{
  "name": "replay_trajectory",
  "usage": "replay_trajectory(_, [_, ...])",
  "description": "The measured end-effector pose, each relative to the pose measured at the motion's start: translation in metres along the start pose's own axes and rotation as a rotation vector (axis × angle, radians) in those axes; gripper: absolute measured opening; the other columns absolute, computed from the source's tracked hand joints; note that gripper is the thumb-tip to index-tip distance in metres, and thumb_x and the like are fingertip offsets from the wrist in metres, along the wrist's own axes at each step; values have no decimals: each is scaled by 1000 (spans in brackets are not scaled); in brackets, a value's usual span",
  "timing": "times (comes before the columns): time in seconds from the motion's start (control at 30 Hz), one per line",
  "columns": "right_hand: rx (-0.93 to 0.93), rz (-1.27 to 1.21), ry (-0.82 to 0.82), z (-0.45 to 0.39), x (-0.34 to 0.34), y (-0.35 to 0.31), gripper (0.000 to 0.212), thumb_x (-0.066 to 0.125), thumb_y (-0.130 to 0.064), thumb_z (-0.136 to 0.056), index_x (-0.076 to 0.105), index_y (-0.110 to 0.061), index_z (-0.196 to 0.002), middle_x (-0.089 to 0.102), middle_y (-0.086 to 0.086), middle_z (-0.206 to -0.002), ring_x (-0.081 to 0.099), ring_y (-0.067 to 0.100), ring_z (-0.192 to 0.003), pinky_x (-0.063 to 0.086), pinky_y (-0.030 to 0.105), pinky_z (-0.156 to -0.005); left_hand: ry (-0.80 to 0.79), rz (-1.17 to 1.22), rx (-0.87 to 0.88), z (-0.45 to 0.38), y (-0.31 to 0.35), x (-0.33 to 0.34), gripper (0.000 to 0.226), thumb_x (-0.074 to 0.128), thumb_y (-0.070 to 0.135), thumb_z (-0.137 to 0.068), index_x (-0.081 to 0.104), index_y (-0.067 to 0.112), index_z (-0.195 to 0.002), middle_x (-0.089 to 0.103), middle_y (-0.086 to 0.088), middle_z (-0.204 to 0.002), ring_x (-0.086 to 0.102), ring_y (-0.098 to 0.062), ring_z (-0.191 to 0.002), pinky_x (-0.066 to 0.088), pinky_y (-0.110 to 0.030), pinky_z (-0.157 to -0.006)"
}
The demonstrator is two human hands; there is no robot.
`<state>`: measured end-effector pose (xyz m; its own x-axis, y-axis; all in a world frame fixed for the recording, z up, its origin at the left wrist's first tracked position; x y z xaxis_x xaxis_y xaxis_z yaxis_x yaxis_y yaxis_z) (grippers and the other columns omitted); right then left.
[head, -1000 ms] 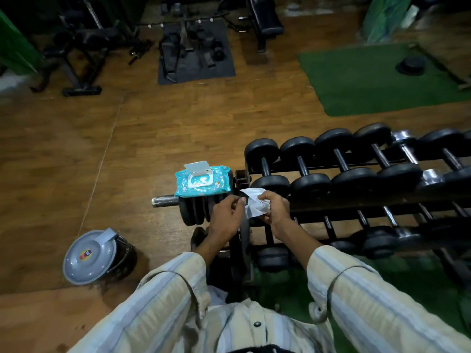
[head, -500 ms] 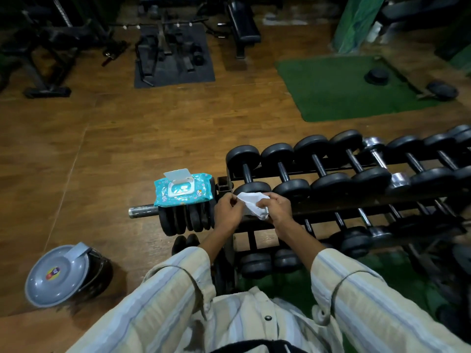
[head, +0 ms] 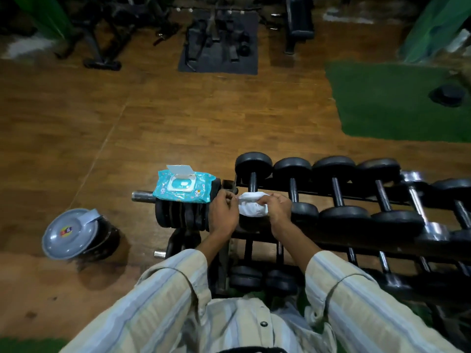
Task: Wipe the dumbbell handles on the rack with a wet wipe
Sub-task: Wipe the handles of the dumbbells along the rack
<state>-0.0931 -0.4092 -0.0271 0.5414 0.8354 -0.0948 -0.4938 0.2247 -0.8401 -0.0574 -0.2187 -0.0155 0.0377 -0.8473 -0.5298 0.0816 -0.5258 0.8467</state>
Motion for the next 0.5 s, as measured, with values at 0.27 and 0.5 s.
replay_trajectory(0.27, [27,91,-261,-56,-8,-28,29,67,3,-69,61,-18,-51,56,-2,-55,52,22,-62,39,31,-57,269,-104,-147,1,35,25,7,64,20,-91,57,20,-91,65,-2,-90,63,-23,-84,54,-44,-77])
replay_trajectory(0.5, [52,160,-296,-96,-29,-53,21,68,0,-70,65,-18,-58,58,-2,-61,53,22,-65,44,31,-60,347,-164,-250,14,59,44,10,62,21,-92,53,20,-96,56,1,-95,59,-22,-89,52,-46,-81])
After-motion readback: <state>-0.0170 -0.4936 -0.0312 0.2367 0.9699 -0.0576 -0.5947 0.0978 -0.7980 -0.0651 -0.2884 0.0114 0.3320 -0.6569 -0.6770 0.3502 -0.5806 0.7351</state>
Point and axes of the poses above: each hand's wrist, its own z-axis away from the middle knuckle, its own x-axis out of the palm, y = z × x, the point moved 8 cm from there along -z, towards the middle knuckle
